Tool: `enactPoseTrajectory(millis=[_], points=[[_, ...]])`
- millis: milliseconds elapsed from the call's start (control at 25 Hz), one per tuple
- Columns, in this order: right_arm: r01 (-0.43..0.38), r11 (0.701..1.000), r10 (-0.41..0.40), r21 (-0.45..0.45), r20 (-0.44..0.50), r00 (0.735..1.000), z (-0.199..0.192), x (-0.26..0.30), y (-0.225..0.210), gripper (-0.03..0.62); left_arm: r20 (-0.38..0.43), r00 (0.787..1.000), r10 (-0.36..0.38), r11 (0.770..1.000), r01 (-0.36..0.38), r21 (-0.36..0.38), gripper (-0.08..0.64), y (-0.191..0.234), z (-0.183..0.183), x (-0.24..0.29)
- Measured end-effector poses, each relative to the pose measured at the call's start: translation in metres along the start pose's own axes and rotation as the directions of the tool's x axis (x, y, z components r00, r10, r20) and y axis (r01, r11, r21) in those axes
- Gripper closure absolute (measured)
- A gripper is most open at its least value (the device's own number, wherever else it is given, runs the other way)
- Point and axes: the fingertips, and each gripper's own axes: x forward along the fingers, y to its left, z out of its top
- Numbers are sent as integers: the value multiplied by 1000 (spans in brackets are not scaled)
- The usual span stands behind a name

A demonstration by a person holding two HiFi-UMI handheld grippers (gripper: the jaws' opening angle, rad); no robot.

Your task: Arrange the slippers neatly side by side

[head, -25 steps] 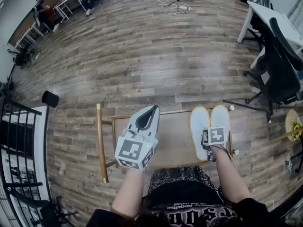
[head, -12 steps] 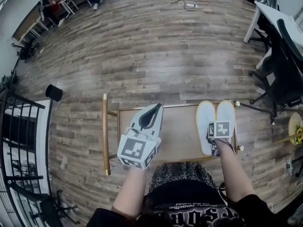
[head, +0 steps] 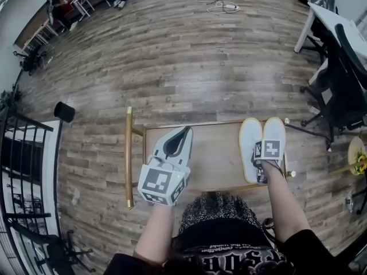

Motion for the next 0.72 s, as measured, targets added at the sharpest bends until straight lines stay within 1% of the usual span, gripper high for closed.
enactPoseTrajectory(millis=[240,360,520,720], points=[[-6,999,6,46,11,1000,2,-3,-6,575,-11,1000,-8,1000,8,-1,558,-1,-1,1],[-10,999,10,41,16,1000,3,-3,-6,575,-11,1000,-15,1000,15,4,558,-3,1,2],[-25,998,23,64,21,999,6,1,-8,575,-13,1000,-19,1000,19,8,558,-4,1,4],[-20,998,19,51,21,1000,12,3,-10,575,-18,1000,-17,1000,17,7,558,-4,-1,3]])
